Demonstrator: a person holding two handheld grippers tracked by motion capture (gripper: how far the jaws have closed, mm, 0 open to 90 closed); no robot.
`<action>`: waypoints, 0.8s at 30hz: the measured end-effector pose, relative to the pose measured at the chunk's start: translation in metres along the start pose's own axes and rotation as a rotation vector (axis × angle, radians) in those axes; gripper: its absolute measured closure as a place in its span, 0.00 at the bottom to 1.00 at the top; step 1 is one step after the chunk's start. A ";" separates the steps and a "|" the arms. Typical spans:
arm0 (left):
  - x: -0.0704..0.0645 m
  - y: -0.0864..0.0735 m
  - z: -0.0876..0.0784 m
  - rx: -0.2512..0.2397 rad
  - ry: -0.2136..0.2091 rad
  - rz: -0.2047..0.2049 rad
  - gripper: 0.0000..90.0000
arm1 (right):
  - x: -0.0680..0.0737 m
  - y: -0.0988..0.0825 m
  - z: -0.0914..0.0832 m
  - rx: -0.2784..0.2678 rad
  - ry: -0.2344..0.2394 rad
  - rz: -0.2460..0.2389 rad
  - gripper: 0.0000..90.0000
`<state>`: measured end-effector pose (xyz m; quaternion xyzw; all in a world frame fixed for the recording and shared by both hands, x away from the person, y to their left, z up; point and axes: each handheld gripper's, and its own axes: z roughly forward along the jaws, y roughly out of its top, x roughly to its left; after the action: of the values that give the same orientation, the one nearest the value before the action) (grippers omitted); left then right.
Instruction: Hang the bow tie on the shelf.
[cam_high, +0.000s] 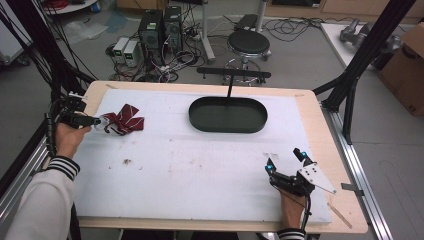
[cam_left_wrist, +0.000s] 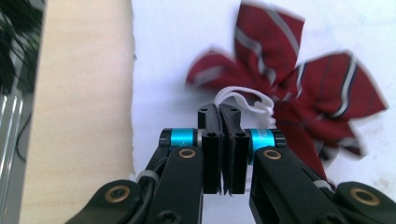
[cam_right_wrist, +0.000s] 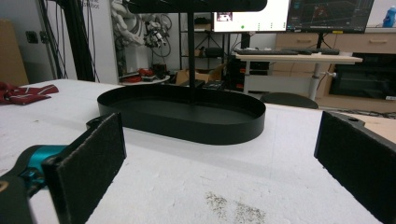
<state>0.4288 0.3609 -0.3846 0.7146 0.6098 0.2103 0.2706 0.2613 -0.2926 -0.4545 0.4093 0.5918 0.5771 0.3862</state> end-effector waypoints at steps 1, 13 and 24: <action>0.000 0.000 -0.003 -0.025 -0.005 -0.001 0.97 | 0.000 0.000 0.000 0.000 0.000 0.000 0.01; -0.009 0.012 -0.037 -0.305 -0.056 0.009 0.97 | 0.000 0.000 0.000 -0.002 -0.003 0.000 0.01; -0.024 0.025 -0.057 -0.464 -0.119 0.018 0.97 | 0.000 0.000 0.000 -0.002 -0.002 0.001 0.01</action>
<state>0.4076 0.3424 -0.3238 0.6499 0.5217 0.3048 0.4612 0.2611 -0.2924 -0.4546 0.4098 0.5907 0.5774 0.3870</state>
